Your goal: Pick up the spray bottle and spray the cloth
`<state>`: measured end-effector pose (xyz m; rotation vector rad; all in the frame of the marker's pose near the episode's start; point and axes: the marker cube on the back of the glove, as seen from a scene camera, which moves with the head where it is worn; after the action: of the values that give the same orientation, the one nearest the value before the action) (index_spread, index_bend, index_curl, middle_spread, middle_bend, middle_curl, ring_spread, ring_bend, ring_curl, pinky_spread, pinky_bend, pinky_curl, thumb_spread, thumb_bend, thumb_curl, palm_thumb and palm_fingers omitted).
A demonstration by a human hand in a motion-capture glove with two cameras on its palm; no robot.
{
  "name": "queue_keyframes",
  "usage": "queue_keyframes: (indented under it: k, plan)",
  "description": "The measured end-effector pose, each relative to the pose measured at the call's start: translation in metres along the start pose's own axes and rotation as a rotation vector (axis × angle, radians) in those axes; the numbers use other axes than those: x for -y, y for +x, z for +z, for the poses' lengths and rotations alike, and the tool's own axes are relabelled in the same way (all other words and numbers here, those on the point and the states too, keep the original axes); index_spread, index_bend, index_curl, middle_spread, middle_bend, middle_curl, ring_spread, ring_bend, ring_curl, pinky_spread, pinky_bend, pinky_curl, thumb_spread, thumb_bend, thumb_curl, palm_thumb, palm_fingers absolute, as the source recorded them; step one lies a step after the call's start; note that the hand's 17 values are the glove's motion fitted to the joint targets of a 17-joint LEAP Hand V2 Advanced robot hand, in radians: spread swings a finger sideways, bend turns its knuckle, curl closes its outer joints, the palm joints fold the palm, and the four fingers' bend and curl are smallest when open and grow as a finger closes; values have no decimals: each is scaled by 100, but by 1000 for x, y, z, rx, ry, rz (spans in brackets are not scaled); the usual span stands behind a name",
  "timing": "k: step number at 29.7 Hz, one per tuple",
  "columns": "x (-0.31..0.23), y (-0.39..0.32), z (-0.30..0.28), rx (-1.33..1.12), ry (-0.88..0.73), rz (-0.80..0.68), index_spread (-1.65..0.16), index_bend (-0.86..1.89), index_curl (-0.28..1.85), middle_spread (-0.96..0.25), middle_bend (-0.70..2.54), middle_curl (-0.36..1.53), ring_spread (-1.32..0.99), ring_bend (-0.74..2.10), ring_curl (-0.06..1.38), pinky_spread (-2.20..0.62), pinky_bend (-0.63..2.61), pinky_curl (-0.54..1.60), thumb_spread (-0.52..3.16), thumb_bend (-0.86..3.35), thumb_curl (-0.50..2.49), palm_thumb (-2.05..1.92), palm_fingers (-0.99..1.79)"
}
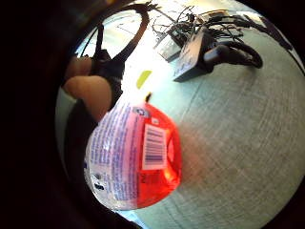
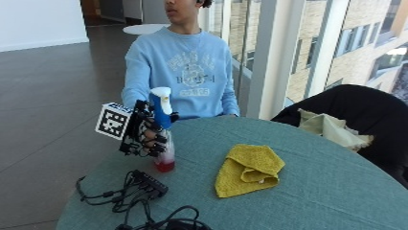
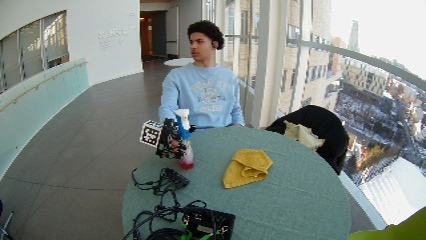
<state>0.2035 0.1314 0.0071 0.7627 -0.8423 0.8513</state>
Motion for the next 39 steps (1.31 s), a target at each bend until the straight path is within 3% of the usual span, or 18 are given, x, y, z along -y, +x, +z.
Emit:
queue_keyframes:
  k: [16,29,39]
  plan:
    - [9,-14,-1,-72,-58,-7,-29,12,23,-10,30,43,-10,45,38,9,33,38,91,2,43,91,103]
    - [39,-80,35,-314,-449,-41,-26,10,24,-10,29,44,-9,48,39,4,35,38,81,-2,51,93,110]
    - [46,-84,59,-457,-605,50,-24,10,24,-9,30,45,-9,51,40,2,37,39,77,-3,55,92,111]
